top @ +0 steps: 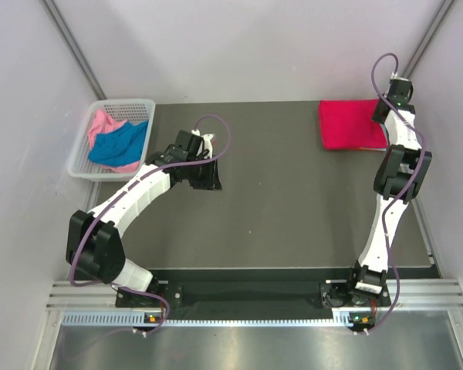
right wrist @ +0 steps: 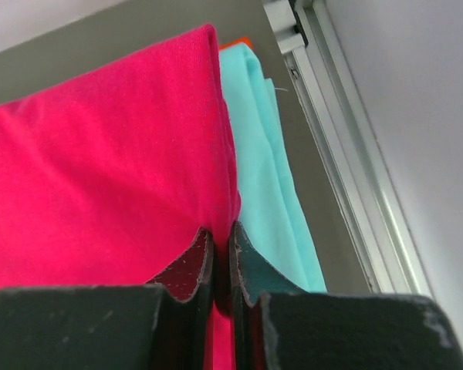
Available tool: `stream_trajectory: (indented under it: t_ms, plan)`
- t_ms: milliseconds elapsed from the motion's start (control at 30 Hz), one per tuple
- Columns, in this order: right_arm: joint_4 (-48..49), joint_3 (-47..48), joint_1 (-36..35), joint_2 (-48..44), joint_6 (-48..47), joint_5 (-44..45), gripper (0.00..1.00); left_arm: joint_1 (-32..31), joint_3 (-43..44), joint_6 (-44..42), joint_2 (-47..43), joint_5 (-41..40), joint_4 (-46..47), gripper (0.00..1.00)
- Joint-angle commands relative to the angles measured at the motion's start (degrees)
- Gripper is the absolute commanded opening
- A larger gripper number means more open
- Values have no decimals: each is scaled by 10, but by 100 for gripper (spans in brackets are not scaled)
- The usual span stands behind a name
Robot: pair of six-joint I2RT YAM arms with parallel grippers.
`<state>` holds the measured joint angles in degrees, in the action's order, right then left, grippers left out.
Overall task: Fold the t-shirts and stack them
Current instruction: Neatly place the folded tshirt to the corner
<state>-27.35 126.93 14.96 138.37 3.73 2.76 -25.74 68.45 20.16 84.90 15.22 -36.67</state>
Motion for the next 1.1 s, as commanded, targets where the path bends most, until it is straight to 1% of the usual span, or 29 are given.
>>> stream_trajectory:
  t_ms: [0, 67, 300, 500, 567, 600, 633, 667, 733, 800, 833, 933, 1033, 1067]
  plan:
    - [74, 46, 19, 9, 39, -13, 0, 2, -1, -7, 3, 5, 4, 32]
    - [89, 38, 22, 8, 48, -24, 0, 2, -1, -7, 3, 5, 5, 32]
    - [106, 17, 22, -2, 59, -19, 0, 2, 2, -7, 6, 1, 4, 32]
    - [115, -27, 23, -35, 62, -24, 0, 2, -1, -6, 6, 4, 4, 32]
    - [145, -70, 23, -54, 66, -18, 0, 2, 0, -6, 6, 7, 5, 32]
    - [150, -76, 24, -56, 69, -14, 0, 2, -1, -6, 6, 8, 5, 32]
    - [144, -74, 24, -50, 70, -1, 6, 2, 0, -7, 7, 7, 5, 32]
    - [139, -66, 25, -46, 73, 3, 21, 2, 1, -6, 8, 7, 6, 32]
    - [124, -52, 27, -45, 81, 14, 26, 2, 4, -7, 11, 7, 5, 32]
    - [119, -52, 28, -55, 85, 29, 37, 2, 4, -7, 10, 5, 5, 33]
    - [117, -55, 28, -69, 86, 48, 39, 2, 4, -7, 11, 3, 5, 33]
    - [107, -55, 27, -92, 79, 72, 39, 2, 5, -7, 5, 0, 5, 33]
    - [103, -59, 27, -101, 71, 80, 26, 2, 4, -6, 0, 0, 5, 33]
    - [102, -59, 28, -101, 70, 78, 20, 2, 3, -6, -2, 2, 5, 33]
